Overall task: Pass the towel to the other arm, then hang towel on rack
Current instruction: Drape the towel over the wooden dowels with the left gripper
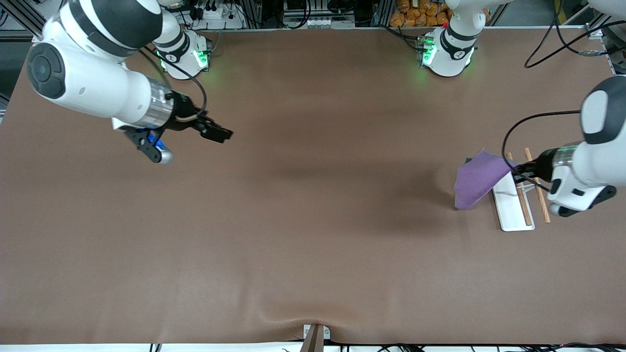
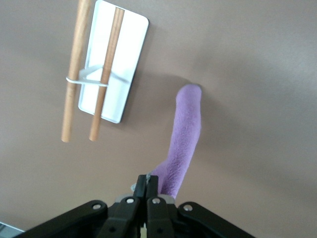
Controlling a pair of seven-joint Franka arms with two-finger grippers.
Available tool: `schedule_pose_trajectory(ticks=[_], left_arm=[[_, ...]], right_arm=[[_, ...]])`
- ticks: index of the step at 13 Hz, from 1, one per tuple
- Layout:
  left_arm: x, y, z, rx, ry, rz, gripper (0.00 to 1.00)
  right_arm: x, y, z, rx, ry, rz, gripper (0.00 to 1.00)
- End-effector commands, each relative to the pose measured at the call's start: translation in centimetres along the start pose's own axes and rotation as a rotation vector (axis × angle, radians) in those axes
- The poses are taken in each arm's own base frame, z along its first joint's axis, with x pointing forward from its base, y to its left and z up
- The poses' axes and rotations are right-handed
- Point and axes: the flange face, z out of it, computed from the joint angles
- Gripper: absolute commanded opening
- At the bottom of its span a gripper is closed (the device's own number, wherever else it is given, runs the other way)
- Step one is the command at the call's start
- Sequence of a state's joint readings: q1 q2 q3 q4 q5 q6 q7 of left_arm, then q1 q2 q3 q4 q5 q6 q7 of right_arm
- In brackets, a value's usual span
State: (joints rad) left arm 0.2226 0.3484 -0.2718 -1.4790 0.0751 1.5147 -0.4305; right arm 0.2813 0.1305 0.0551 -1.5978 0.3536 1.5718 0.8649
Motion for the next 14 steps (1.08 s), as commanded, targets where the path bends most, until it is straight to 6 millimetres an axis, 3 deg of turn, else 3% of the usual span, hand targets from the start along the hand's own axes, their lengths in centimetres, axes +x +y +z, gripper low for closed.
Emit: schedule_pose_trajectory(ticks=[1, 3, 6, 8, 11, 14], left_arm=[[0.7, -3.8, 0.2, 0.009, -0.013, 0.087, 0.00], [1.9, -7.2, 0.9, -0.007, -0.031, 0.130, 0.00], [2.6, -9.5, 1.0, -0.005, -0.031, 0.148, 0.00], [2.5, -9.7, 0.9, -0.007, -0.033, 0.175, 0.00], [2.1, -9.8, 0.7, -0.004, -0.049, 0.178, 0.00], [2.3, -10.6, 0.9, -0.010, -0.055, 0.220, 0.00]], right_arm=[[1.3, 3.3, -2.1, -0.097, 0.077, -0.236, 1.00], [4.2, 6.8, -4.4, -0.087, 0.093, -0.328, 1.00], [6.8, 11.4, -7.3, -0.161, 0.165, -0.392, 1.00], [7.2, 13.6, -8.9, -0.179, 0.194, -0.434, 1.00], [5.9, 14.6, -10.8, -0.223, 0.257, -0.433, 1.00], [6.2, 16.6, -9.5, -0.227, 0.254, -0.442, 1.00]])
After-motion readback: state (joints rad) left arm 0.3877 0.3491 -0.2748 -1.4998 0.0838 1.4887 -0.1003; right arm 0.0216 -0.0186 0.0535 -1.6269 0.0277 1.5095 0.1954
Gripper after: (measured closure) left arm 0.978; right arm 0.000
